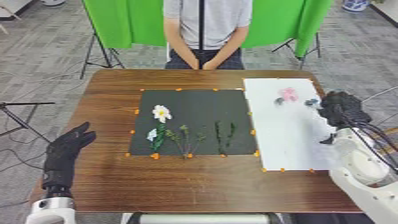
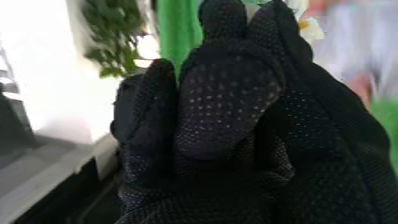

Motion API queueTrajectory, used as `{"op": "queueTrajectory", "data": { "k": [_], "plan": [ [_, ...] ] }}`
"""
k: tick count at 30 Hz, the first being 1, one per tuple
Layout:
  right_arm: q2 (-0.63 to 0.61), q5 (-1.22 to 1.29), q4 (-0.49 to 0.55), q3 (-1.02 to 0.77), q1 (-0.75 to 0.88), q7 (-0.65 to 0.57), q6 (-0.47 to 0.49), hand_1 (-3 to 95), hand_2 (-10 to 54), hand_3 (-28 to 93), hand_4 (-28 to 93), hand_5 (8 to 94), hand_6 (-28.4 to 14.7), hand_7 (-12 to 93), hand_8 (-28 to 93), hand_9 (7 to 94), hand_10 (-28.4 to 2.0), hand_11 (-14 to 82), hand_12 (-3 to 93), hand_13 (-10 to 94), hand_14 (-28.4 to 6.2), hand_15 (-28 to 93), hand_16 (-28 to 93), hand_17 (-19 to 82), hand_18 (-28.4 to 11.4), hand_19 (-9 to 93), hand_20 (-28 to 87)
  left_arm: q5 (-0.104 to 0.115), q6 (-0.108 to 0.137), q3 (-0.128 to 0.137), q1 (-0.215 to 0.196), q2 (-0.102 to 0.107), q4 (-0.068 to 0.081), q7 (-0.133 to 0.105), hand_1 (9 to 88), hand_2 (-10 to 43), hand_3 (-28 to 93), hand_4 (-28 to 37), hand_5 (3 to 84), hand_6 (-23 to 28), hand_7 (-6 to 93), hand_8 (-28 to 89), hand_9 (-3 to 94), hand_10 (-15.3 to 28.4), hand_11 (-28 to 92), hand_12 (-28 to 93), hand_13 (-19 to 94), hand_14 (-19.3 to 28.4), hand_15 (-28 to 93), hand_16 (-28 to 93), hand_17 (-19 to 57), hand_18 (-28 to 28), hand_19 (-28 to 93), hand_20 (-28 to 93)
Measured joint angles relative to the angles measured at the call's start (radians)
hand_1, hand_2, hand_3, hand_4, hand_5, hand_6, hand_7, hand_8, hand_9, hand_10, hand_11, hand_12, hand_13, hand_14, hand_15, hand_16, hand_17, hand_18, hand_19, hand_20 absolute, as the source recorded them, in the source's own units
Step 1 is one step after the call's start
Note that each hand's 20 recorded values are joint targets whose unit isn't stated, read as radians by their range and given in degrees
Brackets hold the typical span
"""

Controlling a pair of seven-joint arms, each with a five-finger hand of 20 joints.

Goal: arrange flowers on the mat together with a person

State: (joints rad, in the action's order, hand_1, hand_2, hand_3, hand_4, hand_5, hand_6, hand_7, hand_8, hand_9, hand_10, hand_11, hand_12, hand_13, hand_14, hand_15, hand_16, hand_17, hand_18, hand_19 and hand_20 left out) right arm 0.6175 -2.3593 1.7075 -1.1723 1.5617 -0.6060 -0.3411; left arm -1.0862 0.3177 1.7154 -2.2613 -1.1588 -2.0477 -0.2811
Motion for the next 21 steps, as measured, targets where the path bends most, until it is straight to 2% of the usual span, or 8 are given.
{"op": "queueTrajectory", "data": {
  "k": [4, 8, 13, 21],
  "plan": [
    [-0.02, -0.003, 0.095, 0.096, -0.109, 0.006, -0.083, 62.3, -9.5, 58, -26, 83.3, 3.9, 21, 7, 93.7, -6.7, 11.0, 34.6, 94, 2.2, 53, 17, 68, -8.1, 84, 14, -0.001, 0.0, 0.0, 0.0, 0.0, 0.0, 0.004, 25.8, -0.4, 70, -27.1, 50.4, 5.9, 10.2, -6, 50.8, 14.8, 19, 12, 43, 16.9, 13, -1, 13.5, 11.0, 5, 21],
    [-0.013, 0.005, 0.128, 0.288, -0.314, 0.093, -0.091, 62.4, -9.5, 58, -26, 83.2, 4.2, 21, 7, 93.7, -6.6, 10.5, 34.7, 94, 2.2, 53, 17, 68, -8.0, 85, 14, -0.002, -0.001, -0.004, 0.002, 0.003, 0.001, 0.008, 25.7, -0.4, 70, -27.0, 50.4, 5.9, 10.2, -6, 50.7, 14.8, 19, 12, 43, 16.9, 13, -1, 13.5, 11.0, 5, 21],
    [0.063, 0.049, 0.096, 0.507, -0.537, 0.24, -0.066, 62.4, -9.5, 58, -26, 83.2, 4.3, 22, 7, 93.7, -6.3, 9.6, 35.1, 94, 2.2, 53, 17, 67, -8.1, 85, 14, -0.003, -0.001, -0.009, 0.008, 0.004, 0.001, 0.009, 25.8, -0.4, 70, -27.1, 50.4, 5.9, 10.1, -6, 50.7, 14.8, 19, 12, 43, 17.0, 13, -1, 13.5, 11.1, 5, 21],
    [0.238, 0.056, -0.017, 0.847, -0.774, 0.314, 0.064, 62.4, -9.5, 58, -26, 82.5, 4.6, 22, 6, 93.4, -5.9, 7.0, 35.9, 94, 2.2, 54, 18, 67, -8.4, 86, 14, -0.003, -0.001, -0.013, 0.011, 0.004, 0.001, 0.01, 25.8, -0.4, 70, -27.2, 50.4, 6.0, 10.1, -6, 50.7, 14.9, 19, 12, 43, 17.0, 13, -1, 13.4, 11.1, 5, 21]
  ]
}}
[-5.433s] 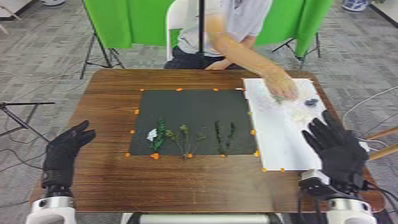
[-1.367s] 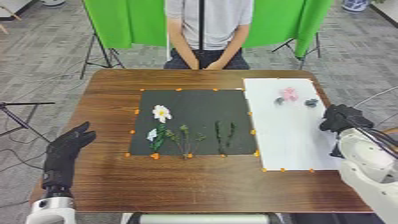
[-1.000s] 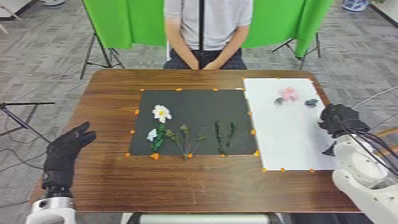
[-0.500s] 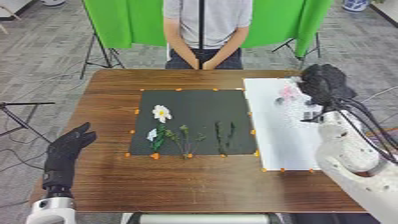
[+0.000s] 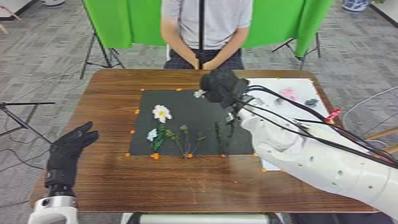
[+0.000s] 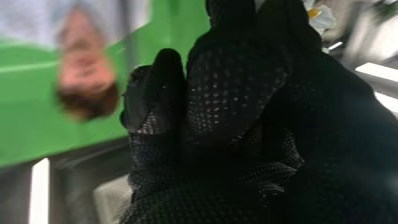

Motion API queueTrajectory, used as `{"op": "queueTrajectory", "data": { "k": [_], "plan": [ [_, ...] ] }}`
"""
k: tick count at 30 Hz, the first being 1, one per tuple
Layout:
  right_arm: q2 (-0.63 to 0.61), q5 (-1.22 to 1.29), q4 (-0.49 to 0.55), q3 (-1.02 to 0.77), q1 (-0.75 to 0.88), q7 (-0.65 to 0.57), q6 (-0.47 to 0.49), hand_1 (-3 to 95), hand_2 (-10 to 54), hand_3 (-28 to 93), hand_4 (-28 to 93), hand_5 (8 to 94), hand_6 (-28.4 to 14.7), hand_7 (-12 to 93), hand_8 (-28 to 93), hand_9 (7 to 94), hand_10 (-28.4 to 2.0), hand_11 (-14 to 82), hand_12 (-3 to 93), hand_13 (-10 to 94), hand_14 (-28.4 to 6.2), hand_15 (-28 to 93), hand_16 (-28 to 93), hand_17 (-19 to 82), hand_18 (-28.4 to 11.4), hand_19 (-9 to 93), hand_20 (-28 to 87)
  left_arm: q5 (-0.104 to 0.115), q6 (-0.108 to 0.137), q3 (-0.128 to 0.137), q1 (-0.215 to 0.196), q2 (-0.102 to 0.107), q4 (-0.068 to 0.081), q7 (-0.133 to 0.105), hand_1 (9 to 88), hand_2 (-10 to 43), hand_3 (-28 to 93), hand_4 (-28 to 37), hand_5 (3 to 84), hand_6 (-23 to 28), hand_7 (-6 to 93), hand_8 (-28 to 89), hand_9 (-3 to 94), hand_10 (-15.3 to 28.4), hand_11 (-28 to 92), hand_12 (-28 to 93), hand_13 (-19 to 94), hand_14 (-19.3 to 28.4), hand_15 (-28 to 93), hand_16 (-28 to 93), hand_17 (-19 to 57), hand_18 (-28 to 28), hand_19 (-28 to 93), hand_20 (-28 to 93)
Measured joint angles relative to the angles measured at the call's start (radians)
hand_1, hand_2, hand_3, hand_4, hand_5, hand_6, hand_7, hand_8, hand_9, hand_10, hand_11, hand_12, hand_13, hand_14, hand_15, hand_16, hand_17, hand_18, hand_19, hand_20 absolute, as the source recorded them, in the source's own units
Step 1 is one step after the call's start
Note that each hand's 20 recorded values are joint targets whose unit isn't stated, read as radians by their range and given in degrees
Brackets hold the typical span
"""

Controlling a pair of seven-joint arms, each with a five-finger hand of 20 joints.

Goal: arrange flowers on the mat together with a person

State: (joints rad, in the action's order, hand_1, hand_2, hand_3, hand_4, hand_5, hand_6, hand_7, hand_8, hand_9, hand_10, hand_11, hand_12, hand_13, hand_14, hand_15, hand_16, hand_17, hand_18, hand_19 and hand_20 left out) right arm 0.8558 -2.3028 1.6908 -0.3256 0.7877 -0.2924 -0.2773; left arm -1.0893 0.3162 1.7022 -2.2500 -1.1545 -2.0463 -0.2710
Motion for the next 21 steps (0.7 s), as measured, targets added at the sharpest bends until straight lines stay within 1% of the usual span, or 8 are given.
{"op": "queueTrajectory", "data": {
  "k": [2, 7, 21],
  "plan": [
    [0.034, 0.0, -0.008, 0.031, -0.008, 0.02, 0.015, 62.1, -9.5, 58, -26, 82.3, 4.7, 23, 6, 93.4, -5.9, 6.6, 36.0, 94, 2.2, 54, 18, 66, -8.4, 86, 15, 0.0, 0.0, -0.001, 0.0, 0.0, 0.0, 0.0, 25.8, -0.4, 70, -27.2, 50.4, 6.0, 10.1, -6, 50.7, 14.9, 19, 12, 43, 17.0, 13, -1, 13.4, 11.1, 5, 21],
    [0.095, 0.002, -0.026, 0.069, -0.007, 0.042, 0.018, 61.2, -9.5, 59, -26, 81.9, 4.8, 23, 6, 93.5, -6.0, 6.0, 36.3, 94, 2.1, 54, 18, 66, -8.5, 87, 15, 0.0, 0.0, -0.002, 0.001, 0.0, 0.001, 0.001, 25.9, -0.3, 70, -27.2, 50.3, 5.9, 10.0, -6, 50.7, 14.8, 19, 12, 43, 17.1, 13, -1, 13.4, 11.1, 5, 21],
    [0.167, 0.006, -0.079, 0.1, -0.006, 0.041, 0.041, 60.2, -9.5, 59, -26, 79.3, 4.8, 22, 5, 91.2, -6.3, 4.7, 34.0, 94, 2.0, 53, 19, 65, -8.9, 87, 15, -0.001, -0.002, -0.012, 0.014, 0.0, 0.007, 0.006, 25.8, -0.2, 70, -27.1, 50.4, 5.9, 10.2, -6, 50.6, 14.9, 19, 12, 43, 17.0, 13, -1, 13.4, 11.1, 5, 21]
  ]
}}
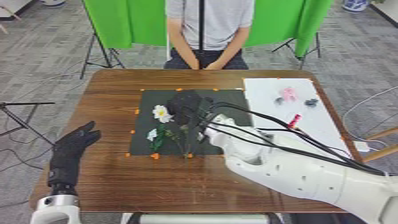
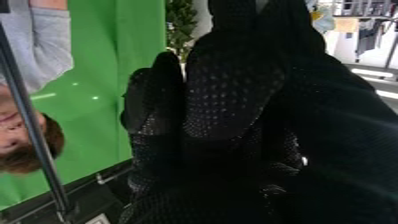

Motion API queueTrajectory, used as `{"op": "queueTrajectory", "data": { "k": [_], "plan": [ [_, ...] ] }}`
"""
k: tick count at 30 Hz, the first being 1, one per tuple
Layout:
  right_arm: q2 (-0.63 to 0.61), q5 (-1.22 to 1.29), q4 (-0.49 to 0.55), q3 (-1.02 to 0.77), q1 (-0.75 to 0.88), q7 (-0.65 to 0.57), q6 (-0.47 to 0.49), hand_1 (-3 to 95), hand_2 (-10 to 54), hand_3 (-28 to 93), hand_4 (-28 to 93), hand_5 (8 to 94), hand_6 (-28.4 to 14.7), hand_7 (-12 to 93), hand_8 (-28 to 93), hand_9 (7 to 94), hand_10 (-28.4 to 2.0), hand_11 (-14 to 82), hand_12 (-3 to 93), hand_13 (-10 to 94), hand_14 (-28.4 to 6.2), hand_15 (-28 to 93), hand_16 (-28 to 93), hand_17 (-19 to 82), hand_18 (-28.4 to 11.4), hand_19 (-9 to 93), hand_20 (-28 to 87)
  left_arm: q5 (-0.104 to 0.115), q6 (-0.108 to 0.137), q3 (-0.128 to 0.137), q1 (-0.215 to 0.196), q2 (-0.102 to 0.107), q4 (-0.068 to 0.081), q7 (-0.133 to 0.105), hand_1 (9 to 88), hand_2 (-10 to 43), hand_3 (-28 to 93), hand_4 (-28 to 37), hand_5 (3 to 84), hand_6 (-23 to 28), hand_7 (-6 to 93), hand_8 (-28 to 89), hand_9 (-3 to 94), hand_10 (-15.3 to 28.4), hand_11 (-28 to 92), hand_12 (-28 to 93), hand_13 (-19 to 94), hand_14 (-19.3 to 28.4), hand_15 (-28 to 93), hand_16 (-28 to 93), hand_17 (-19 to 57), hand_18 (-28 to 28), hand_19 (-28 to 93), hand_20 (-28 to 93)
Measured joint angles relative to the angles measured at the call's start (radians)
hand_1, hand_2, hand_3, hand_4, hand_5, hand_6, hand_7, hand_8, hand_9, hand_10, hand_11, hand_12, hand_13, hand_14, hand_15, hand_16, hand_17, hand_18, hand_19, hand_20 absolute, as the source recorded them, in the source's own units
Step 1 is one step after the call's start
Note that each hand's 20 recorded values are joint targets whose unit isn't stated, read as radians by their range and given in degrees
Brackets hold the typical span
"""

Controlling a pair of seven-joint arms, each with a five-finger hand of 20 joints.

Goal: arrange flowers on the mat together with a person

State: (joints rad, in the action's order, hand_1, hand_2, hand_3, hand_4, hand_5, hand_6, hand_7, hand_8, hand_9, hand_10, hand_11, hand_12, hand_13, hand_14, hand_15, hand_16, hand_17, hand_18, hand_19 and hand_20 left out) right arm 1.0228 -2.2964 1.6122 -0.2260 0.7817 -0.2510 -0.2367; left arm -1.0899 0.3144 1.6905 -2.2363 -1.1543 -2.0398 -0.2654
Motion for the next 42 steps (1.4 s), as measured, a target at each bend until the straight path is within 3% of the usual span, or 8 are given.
{"op": "queueTrajectory", "data": {
  "k": [13, 22, 25, 42],
  "plan": [
    [0.009, -0.002, -0.017, 0.003, 0.01, -0.017, 0.041, 55.6, -9.5, 60, -25, 73.1, 3.0, 20, 4, 85.6, -7.5, 6.1, 29.5, 94, 1.8, 50, 20, 64, -8.8, 87, 14, -0.001, -0.001, 0.0, 0.001, 0.0, 0.001, 0.007, 25.8, -0.2, 70, -27.2, 50.2, 5.7, 10.5, -6, 50.6, 14.9, 19, 12, 43, 17.0, 13, -1, 13.3, 11.1, 5, 21],
    [-0.002, -0.002, -0.016, -0.001, 0.02, -0.016, 0.065, 47.6, -9.5, 71, -27, 67.7, 2.8, 18, -4, 76.8, -9.8, 12.6, 16.1, 94, 1.6, 48, 22, 63, -9.2, 86, 15, -0.001, -0.001, 0.001, 0.001, 0.0, 0.001, 0.01, 25.8, -0.2, 70, -27.1, 50.3, 5.7, 10.3, -6, 50.6, 14.9, 19, 12, 43, 17.0, 13, -1, 13.3, 11.1, 5, 21],
    [-0.006, -0.002, -0.016, -0.004, 0.021, -0.015, 0.069, 45.9, -9.5, 73, -27, 66.6, 3.2, 19, -10, 75.6, -9.6, 12.4, 14.9, 94, 1.5, 47, 22, 63, -9.3, 86, 15, -0.001, -0.001, 0.001, 0.0, 0.001, 0.001, 0.011, 25.9, -0.2, 70, -27.1, 50.3, 5.7, 10.4, -6, 50.5, 14.9, 19, 12, 43, 17.1, 13, -1, 13.2, 11.1, 5, 21],
    [-0.024, 0.004, 0.009, -0.032, 0.038, -0.002, 0.126, 42.2, -9.5, 72, -27, 59.2, 5.1, 17, -13, 73.3, -11.2, 9.5, 11.9, 94, 0.5, 42, 23, 63, -9.7, 84, 14, -0.002, -0.003, 0.003, 0.0, 0.004, 0.0, 0.018, 26.1, 0.0, 69, -27.1, 50.3, 5.7, 10.4, -6, 50.6, 15.0, 19, 12, 43, 17.0, 13, -1, 13.2, 11.1, 5, 21]
  ]
}}
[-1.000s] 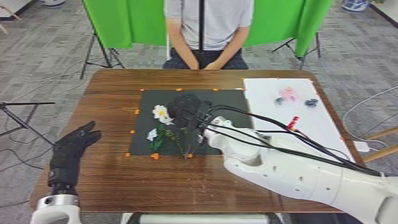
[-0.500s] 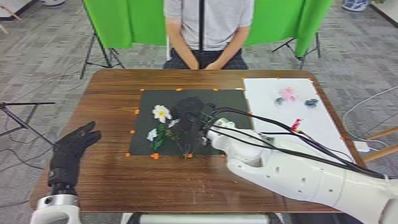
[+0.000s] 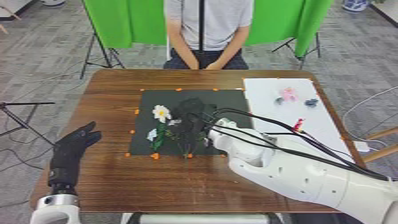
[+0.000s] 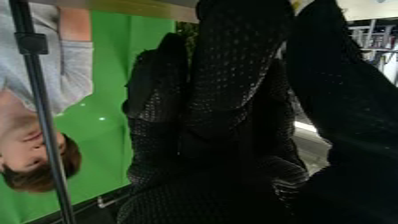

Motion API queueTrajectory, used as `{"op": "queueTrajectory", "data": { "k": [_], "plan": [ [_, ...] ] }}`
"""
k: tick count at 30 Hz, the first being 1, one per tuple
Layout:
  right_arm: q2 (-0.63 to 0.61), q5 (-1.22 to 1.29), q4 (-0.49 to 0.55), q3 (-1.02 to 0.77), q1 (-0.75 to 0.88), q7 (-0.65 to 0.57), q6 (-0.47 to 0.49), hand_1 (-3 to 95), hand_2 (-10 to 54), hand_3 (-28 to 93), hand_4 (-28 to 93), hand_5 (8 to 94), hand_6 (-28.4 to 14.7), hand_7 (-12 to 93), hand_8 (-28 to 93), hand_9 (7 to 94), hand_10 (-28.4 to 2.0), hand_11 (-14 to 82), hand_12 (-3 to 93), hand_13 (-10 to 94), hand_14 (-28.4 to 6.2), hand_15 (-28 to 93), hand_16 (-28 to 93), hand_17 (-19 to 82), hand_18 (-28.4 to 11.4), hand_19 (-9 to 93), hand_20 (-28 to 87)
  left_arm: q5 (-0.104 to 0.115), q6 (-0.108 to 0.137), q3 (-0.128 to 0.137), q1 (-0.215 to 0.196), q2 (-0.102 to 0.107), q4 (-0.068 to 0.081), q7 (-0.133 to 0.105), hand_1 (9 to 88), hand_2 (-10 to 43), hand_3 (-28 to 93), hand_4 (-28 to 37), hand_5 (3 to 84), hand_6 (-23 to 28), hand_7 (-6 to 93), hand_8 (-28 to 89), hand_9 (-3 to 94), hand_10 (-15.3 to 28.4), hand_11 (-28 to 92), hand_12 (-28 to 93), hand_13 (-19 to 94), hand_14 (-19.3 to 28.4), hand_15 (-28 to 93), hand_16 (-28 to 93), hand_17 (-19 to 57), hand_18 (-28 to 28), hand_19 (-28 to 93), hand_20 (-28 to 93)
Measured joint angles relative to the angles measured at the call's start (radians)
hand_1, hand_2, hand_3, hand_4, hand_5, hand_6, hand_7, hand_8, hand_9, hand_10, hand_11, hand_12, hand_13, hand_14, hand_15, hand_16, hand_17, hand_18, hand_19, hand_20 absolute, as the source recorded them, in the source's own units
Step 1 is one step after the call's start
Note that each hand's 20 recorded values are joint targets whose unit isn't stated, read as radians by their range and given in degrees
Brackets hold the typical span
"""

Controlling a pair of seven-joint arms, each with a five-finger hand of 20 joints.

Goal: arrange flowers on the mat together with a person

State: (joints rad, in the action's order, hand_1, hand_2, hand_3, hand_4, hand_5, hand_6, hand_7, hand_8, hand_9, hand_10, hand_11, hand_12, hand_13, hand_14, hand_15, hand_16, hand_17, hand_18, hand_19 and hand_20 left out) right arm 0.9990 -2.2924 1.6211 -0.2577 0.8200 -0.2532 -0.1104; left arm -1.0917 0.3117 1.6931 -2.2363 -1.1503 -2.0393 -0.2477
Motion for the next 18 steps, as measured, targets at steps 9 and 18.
{"op": "queueTrajectory", "data": {
  "k": [9, 18],
  "plan": [
    [-0.006, 0.007, 0.016, -0.004, 0.0, 0.005, 0.026, 40.4, -9.5, 71, -25, 54.6, 3.3, 16, -12, 70.2, -10.5, 9.2, 10.5, 94, -0.2, 39, 23, 62, -10.2, 82, 14, 0.0, 0.0, 0.0, 0.0, 0.001, 0.0, 0.0, 26.0, 0.0, 69, -27.0, 50.2, 5.7, 10.4, -6, 50.7, 14.9, 19, 12, 43, 17.1, 13, -1, 13.2, 11.1, 5, 21],
    [-0.01, 0.014, 0.018, -0.003, -0.001, 0.008, 0.021, 37.9, -9.5, 70, -23, 60.0, 0.8, 15, -11, 67.0, -9.9, 8.9, 9.7, 94, -0.7, 37, 24, 62, -10.8, 81, 14, 0.0, 0.0, 0.0, 0.0, 0.0, 0.0, -0.001, 26.1, 0.0, 70, -27.1, 50.3, 5.7, 10.3, -6, 50.6, 14.9, 19, 12, 43, 17.1, 13, -1, 13.1, 11.1, 5, 21]
  ]
}}
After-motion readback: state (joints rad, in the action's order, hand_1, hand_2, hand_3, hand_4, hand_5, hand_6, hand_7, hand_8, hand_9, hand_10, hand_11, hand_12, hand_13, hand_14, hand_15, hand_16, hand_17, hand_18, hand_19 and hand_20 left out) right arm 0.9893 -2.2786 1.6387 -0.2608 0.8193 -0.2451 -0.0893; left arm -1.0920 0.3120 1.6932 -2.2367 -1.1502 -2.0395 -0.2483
